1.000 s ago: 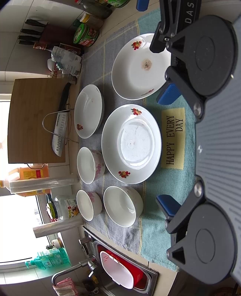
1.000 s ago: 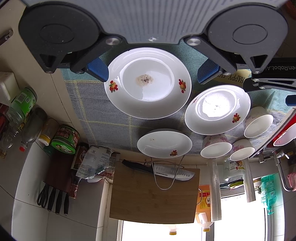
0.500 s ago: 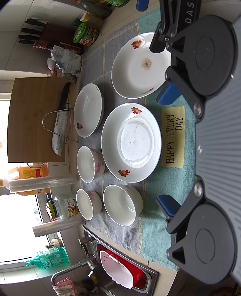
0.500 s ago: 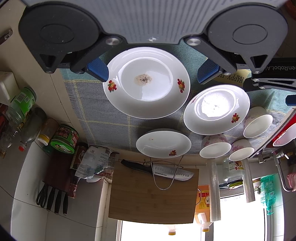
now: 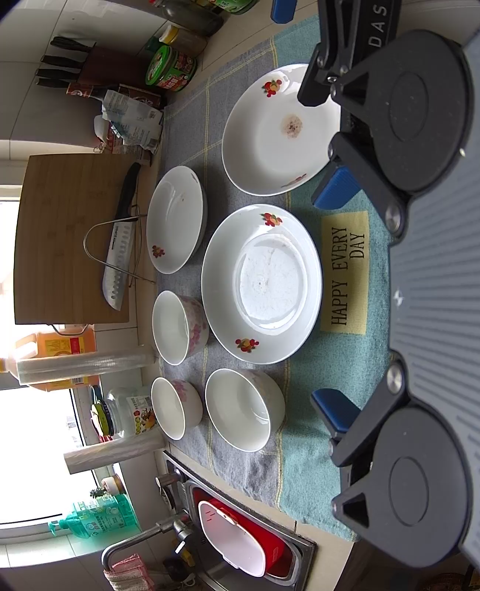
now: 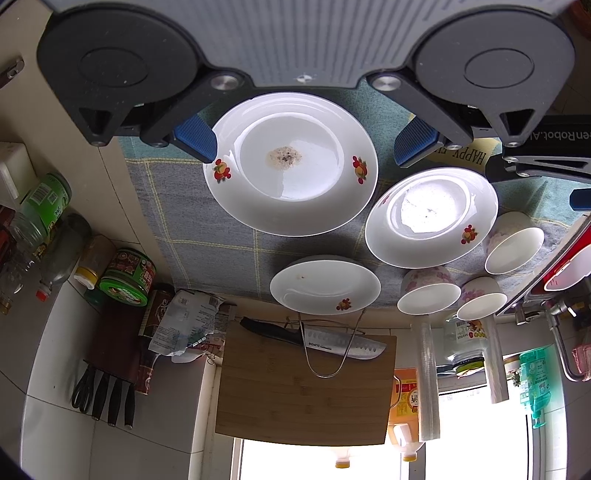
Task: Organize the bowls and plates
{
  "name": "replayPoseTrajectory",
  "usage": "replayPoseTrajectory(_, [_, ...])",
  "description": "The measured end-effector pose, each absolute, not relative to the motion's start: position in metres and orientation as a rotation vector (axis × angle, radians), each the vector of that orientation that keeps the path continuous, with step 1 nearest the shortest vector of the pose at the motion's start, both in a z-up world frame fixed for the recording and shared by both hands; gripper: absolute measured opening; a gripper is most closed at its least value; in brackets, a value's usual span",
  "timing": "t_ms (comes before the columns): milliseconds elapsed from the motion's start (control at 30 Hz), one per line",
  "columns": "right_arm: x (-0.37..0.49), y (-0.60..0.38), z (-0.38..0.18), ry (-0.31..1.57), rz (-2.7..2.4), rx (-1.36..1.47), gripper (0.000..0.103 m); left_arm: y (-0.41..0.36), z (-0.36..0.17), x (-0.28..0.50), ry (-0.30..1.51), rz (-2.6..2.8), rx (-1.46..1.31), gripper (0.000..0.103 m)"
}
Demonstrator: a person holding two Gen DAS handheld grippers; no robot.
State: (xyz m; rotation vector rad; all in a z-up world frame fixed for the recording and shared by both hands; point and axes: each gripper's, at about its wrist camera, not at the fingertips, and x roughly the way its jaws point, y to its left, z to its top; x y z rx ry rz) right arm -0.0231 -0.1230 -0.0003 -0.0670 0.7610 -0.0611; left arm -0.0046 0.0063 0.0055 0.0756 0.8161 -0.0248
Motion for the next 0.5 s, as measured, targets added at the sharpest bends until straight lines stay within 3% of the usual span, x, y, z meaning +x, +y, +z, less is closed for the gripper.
replayPoseTrajectory(500, [-0.019, -0.128, -0.008, 0.741, -0.040, -0.066, 0.103, 0.011, -0.007, 0.008, 0.836, -0.067, 0.079, 0.102])
